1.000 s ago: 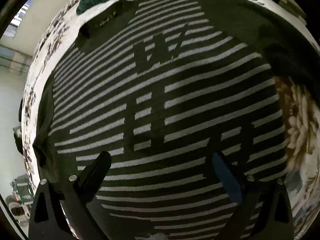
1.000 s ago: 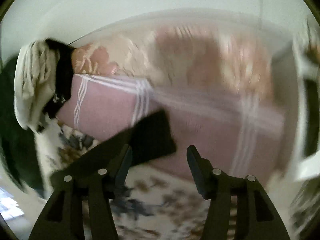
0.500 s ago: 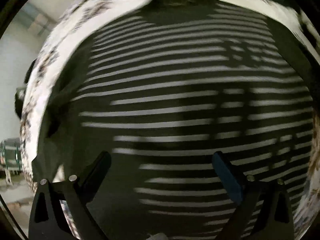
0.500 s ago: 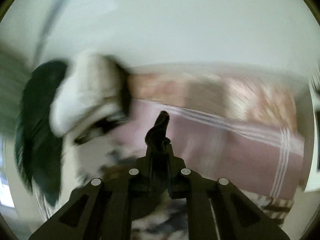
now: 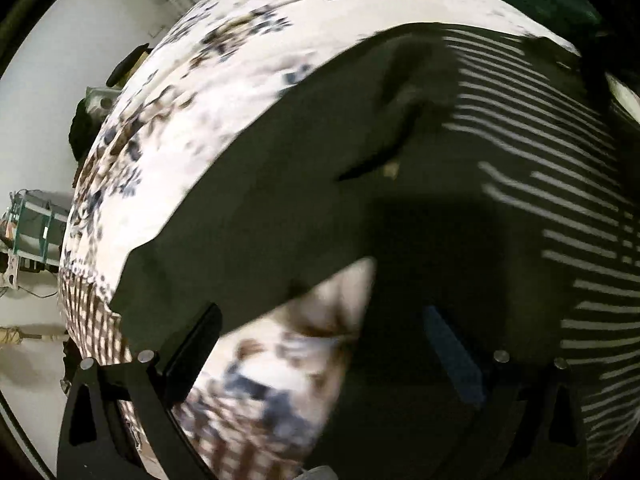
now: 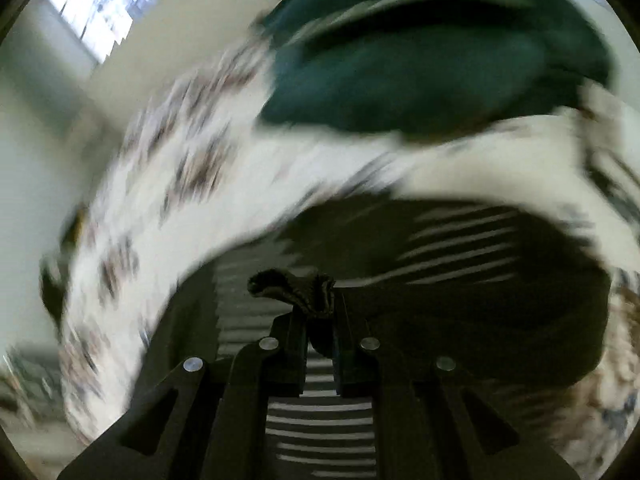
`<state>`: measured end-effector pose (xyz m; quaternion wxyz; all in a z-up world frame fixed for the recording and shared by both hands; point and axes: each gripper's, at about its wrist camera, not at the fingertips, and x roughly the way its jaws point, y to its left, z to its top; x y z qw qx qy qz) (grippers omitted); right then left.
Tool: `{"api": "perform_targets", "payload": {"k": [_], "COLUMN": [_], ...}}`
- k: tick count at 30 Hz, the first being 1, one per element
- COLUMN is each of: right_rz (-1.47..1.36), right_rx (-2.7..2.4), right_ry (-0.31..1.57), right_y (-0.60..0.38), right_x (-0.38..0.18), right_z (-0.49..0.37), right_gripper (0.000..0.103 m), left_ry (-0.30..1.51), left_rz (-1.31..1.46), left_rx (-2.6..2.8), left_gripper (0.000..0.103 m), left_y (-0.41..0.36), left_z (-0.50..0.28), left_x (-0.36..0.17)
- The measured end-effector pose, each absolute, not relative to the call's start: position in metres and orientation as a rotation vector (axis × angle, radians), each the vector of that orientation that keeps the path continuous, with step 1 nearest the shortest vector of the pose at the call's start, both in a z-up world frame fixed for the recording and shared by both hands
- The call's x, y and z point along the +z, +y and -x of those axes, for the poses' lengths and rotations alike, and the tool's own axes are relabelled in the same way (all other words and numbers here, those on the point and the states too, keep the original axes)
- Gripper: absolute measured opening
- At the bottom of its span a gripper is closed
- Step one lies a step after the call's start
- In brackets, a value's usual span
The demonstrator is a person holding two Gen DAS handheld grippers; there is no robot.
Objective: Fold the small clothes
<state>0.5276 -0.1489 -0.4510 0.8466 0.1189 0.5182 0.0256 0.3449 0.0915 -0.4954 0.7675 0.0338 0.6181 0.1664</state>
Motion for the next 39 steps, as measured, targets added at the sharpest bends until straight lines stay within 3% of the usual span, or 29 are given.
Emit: {"api": "perform_targets", "payload": {"k": [4, 6, 7, 10, 18, 24, 30, 38, 39], "right_rz": [-0.123, -0.125, -0.125, -0.222, -0.417, -0.597, -0.71, -0.91, -0.951], "right_rx": [0.095, 0.134, 0.152, 0.221, -0.152, -0.316, -0.303, -0.219, -0.215], "right_ry": [1.193, 1.267, 1.306, 1.316, 1.271, 1.275, 1.253, 1.212, 1.197], "right_y": [-0.048, -0.03, -0.028, -0.042, -0.225, -0.33, -0.358, -0.334, -0.33], "right_x": [-0.526, -0.554, -0.561, -0.558, -0.525, -0.555, -0.577, -0.599, -0.603], "right_z": [-0.534, -0.532, -0.527, -0.499, -0.412, -0.388, -0.394, -0.432, -0.438], "right_gripper": [0.01, 0.017, 0.033, 0.061, 0.061, 0.061, 0.061, 0.061, 0.056], "left_ry": [1.328, 1.322, 1.323, 1.316, 1.219, 1.201, 1.202, 1.148, 1.16], "left_rz": [-0.07, -0.053, -0.04, -0.012, -0.099, -0.434, -0.556, -0.429, -0.436], "left_rx": [0.353, 0.348, 0.343, 0.313, 0.026, -0.092, 0.05, -0.089, -0.141], "left_gripper": [0.103, 0.103, 0.103, 0.103, 0.103, 0.103, 0.103, 0.103, 0.103], "left_y": [0.115, 0.129, 0.132, 0.131, 0.04, -0.06, -0.052, -0.029, -0.036], "left_z": [-0.339, -0.342, -0.344, -0.357, -0.458, -0.534, -0.577, -0.543, -0.541], "left_x": [-0.489, -0.485, -0.484, -0.479, -0.472, -0.525, -0.551, -0.496, -0.497]}}
